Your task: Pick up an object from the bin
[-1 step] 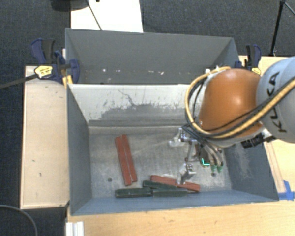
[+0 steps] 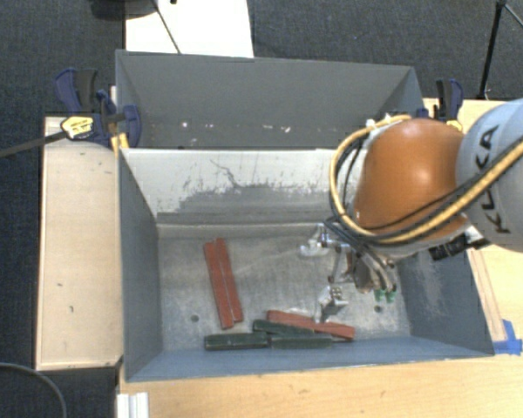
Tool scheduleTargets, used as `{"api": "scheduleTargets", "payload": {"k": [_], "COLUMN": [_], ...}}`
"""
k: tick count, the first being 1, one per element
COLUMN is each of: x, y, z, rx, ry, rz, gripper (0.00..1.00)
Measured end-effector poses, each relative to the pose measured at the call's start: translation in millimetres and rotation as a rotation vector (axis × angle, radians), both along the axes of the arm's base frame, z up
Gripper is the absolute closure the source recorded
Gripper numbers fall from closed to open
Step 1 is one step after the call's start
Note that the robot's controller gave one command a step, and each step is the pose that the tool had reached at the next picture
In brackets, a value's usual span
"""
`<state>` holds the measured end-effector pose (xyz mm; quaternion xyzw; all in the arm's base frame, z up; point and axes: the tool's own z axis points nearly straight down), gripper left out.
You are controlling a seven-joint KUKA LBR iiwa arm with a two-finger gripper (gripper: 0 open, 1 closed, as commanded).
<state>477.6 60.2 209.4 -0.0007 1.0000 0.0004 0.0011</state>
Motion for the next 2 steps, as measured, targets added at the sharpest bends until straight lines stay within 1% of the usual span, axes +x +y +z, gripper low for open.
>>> {"api": "scheduleTargets", "payload": {"k": [1,2], "x": [2.4,-0.3], "y": [-26,-33], "z": [-57,-98], "rx": [-0.001,0.0], "ry": [-0.005,0.003], "rz": [0.224,0.26], "gripper": [0.0,0.0]}}
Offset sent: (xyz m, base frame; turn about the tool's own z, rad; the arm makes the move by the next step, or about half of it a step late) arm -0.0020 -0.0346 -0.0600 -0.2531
